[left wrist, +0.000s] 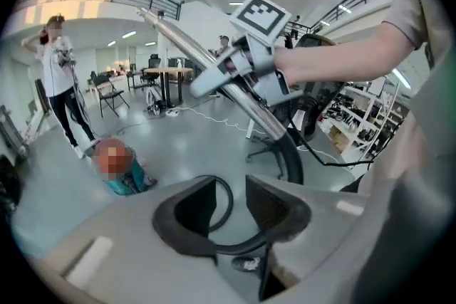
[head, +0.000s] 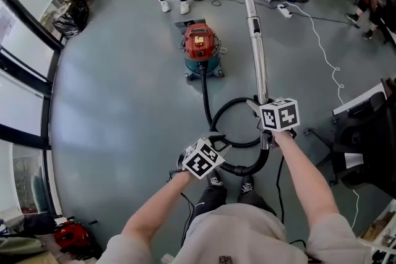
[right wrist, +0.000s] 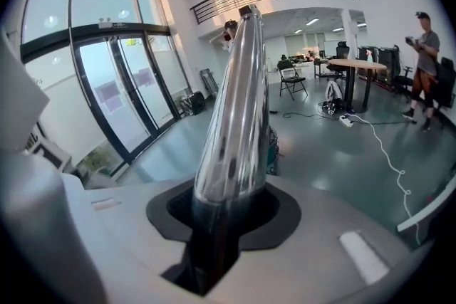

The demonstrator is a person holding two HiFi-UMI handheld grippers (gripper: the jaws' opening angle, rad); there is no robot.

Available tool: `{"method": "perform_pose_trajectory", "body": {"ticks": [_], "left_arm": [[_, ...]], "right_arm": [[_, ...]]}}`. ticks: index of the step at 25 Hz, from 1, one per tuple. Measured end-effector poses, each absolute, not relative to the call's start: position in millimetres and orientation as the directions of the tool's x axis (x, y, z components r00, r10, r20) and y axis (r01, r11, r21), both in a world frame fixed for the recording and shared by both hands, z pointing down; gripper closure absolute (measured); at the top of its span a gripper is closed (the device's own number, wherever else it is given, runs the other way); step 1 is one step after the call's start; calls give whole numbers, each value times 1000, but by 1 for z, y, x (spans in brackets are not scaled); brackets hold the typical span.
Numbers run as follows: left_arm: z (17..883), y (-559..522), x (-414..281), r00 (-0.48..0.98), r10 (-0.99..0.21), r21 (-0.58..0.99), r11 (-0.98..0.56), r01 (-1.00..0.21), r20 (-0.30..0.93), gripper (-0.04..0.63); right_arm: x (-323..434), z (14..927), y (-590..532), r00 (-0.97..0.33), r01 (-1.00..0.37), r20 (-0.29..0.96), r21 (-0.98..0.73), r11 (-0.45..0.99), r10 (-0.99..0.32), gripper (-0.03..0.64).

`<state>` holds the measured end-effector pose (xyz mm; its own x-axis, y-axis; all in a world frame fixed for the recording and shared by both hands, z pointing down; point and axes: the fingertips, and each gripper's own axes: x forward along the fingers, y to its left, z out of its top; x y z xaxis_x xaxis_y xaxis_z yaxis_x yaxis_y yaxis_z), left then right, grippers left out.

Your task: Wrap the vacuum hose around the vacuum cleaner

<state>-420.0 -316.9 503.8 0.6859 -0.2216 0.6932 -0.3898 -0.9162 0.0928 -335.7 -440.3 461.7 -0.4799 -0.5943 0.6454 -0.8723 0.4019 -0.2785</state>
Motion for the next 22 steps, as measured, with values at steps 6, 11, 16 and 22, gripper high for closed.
{"method": "perform_pose_trajectory", "body": {"ticks": [6,11,16,22], "left_arm": [[416,-412,-424,665,-399,-303,-916,-262,632,462],[363,-447,-386,674,-497,-538,-825,-172,547,462],[334,-463,-351,680,-508,-605,-788,-117,529,462],[321,-492,-329,561,-631,-704,-701,-116,536,580]], "right_arm": [[-342,476,-425,-436,-842,741,-136,521,-511,488],[-330,485,-420,-421,-803,777,-81,590,-467,492],[-307,487,-430,-426,-743,797,-38,669,-428,492],[-270,489,-443,-411,-620,836,37,784,-365,495]]}}
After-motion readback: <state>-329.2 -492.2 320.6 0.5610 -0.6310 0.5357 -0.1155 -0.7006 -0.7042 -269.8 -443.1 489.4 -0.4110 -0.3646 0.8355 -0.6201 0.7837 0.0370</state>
